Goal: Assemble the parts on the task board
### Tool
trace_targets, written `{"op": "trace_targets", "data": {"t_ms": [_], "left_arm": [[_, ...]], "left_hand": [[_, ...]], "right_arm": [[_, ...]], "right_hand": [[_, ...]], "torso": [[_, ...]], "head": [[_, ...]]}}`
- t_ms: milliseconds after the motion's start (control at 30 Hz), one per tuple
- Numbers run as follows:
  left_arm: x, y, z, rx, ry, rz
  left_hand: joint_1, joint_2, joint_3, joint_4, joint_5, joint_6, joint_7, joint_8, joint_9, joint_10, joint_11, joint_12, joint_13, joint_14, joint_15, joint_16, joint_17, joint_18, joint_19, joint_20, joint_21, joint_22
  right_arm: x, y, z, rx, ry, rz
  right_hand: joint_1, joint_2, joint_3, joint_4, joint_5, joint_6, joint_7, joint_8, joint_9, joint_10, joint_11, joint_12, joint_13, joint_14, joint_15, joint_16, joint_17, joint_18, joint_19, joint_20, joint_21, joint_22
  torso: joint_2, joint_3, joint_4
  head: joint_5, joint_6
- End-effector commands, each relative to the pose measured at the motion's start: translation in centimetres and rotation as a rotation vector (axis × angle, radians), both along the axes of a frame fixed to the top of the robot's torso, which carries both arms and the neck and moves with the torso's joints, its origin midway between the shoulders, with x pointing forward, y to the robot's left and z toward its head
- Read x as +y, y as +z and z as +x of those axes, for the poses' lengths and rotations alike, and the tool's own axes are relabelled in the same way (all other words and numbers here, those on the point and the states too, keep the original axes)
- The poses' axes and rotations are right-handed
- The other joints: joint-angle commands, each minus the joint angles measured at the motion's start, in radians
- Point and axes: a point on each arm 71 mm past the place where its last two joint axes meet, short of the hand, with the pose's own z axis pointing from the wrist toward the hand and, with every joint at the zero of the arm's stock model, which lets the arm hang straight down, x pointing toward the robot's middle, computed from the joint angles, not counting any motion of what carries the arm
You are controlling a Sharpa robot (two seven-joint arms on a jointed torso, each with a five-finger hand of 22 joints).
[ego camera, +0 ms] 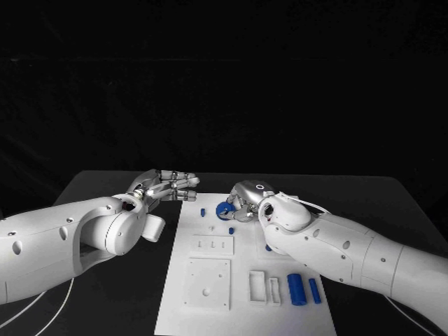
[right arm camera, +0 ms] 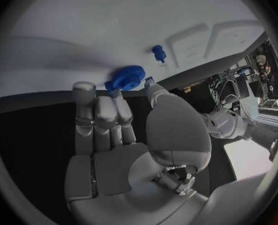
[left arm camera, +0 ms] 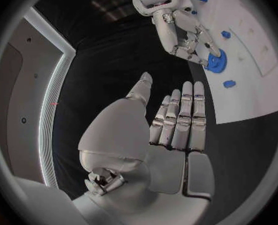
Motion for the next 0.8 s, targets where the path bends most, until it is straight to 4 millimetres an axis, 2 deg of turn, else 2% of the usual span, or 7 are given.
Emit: {"op": "trace_targets", "data": {"t_ms": [33,500,667,800], "left_arm": [[-0.3,0.2,0.0,-0.005,-0.019,-0.005],[0.0,0.2,0.0,-0.005,-0.013,-0.004],[0.1,0.2,0.0,-0.005,-0.011,-0.004],[0.3,0.2,0.0,-0.006,-0.008,-0.003]], "left_hand": [[0.000,-0.003,0.008,0.000,0.005,-0.003,0.003,0.001,0.000,-0.008,0.003,0.002,0.001,-0.005,0.001,-0.003,0.001,0.007,-0.007,0.002,0.001,-0.001],[0.000,-0.003,0.008,0.000,0.005,-0.003,0.003,0.001,0.000,-0.008,0.003,0.002,0.001,-0.005,0.001,-0.003,0.001,0.007,-0.007,0.002,0.001,-0.001],[0.000,-0.003,0.008,0.000,0.005,-0.003,0.003,0.001,0.000,-0.008,0.003,0.002,0.001,-0.005,0.001,-0.003,0.001,0.007,-0.007,0.002,0.001,-0.001],[0.000,-0.003,0.008,0.000,0.005,-0.003,0.003,0.001,0.000,-0.008,0.003,0.002,0.001,-0.005,0.001,-0.003,0.001,0.007,-0.007,0.002,0.001,-0.001]], "right_arm": [[-0.2,-0.2,0.0,0.021,0.010,0.001],[-1.9,-0.3,-0.5,0.010,-0.004,0.026],[-3.3,0.3,-0.9,-0.052,-0.015,0.081],[-5.1,1.4,-1.1,-0.091,-0.024,0.132]], "right_hand": [[-0.001,0.005,0.007,0.004,-0.020,0.004,0.000,-0.002,-0.001,-0.001,-0.001,0.000,0.001,-0.003,0.002,-0.002,0.002,0.006,0.054,-0.001,-0.001,0.019],[0.004,0.009,0.022,0.001,-0.015,0.020,-0.001,-0.002,-0.001,0.002,-0.001,0.005,0.004,-0.003,0.001,0.000,0.004,0.005,0.054,-0.002,0.004,0.022],[0.008,0.003,0.024,0.001,-0.028,0.014,0.000,-0.002,-0.001,0.002,-0.001,0.004,0.003,-0.002,0.000,0.000,0.004,0.007,0.055,-0.003,0.004,0.021],[0.032,-0.002,0.015,-0.017,-0.028,0.015,0.001,-0.002,-0.001,0.002,-0.001,0.002,0.001,-0.002,0.000,-0.001,0.004,0.007,0.054,-0.003,0.007,0.021]], "torso": [[-0.001,0.0008,0.0008],[-0.001,0.0023,-0.0003],[-0.001,0.0018,0.0006],[-0.001,0.0014,-0.0004]], "head": [[-0.001,0.000],[0.002,-0.003],[0.002,-0.001],[0.002,0.001]]}}
